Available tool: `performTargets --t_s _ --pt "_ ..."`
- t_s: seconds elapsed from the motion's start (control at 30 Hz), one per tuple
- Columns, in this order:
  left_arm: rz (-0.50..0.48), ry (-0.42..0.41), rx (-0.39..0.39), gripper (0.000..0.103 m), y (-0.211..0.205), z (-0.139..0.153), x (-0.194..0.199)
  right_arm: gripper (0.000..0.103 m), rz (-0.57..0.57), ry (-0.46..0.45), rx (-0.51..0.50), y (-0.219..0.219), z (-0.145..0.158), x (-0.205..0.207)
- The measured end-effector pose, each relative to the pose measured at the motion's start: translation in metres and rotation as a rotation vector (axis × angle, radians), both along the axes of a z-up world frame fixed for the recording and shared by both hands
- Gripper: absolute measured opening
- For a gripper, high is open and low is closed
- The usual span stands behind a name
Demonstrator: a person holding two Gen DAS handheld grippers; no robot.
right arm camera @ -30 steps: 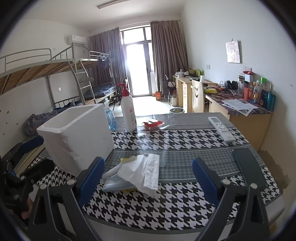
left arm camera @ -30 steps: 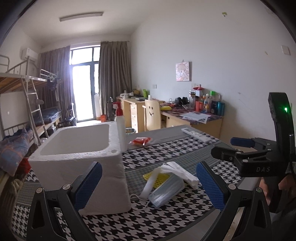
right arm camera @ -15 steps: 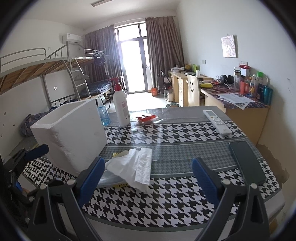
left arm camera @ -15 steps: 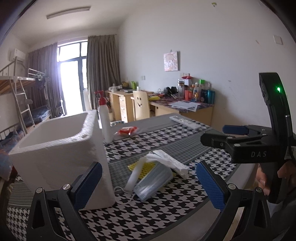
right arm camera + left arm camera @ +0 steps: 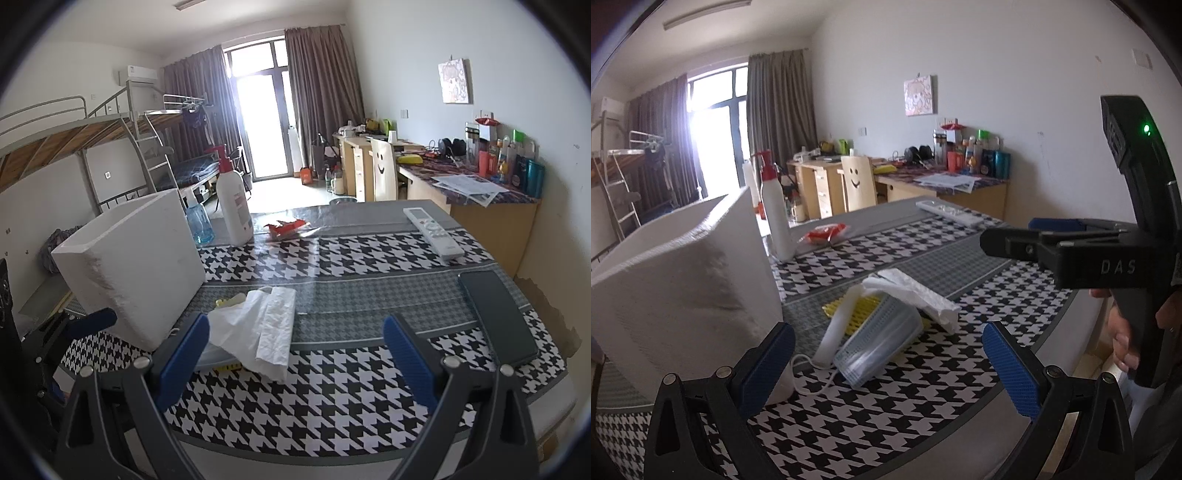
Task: Organize soft objects
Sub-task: 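Reach for and grasp the blue face mask with the left tool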
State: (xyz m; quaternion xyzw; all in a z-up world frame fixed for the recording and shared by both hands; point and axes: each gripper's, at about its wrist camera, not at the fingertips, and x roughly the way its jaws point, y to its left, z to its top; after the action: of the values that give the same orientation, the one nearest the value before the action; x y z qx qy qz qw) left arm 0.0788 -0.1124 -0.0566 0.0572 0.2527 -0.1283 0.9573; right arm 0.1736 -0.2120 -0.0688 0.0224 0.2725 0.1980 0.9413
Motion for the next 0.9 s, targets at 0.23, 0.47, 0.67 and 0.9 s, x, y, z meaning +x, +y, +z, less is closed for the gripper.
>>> performTargets --t_s 0.23,0.47,0.67,0.9 --pt "-0.006 0.040 0.008 0.099 -0.004 -0.012 0.015 0.097 0.003 0.021 0.002 -0.001 -0.008 0.010" --pt "-0.017 0.106 0.010 0.087 -0.005 -0.025 0.032 0.097 0.004 0.047 0.005 0.000 -0.017 0.020" --pt "-0.004 0.153 0.019 0.079 -0.003 -0.034 0.042 0.097 0.014 0.068 0.008 0.003 -0.023 0.029" --pt "-0.020 0.191 0.044 0.070 -0.007 -0.043 0.050 0.097 0.023 0.087 0.010 0.006 -0.028 0.036"
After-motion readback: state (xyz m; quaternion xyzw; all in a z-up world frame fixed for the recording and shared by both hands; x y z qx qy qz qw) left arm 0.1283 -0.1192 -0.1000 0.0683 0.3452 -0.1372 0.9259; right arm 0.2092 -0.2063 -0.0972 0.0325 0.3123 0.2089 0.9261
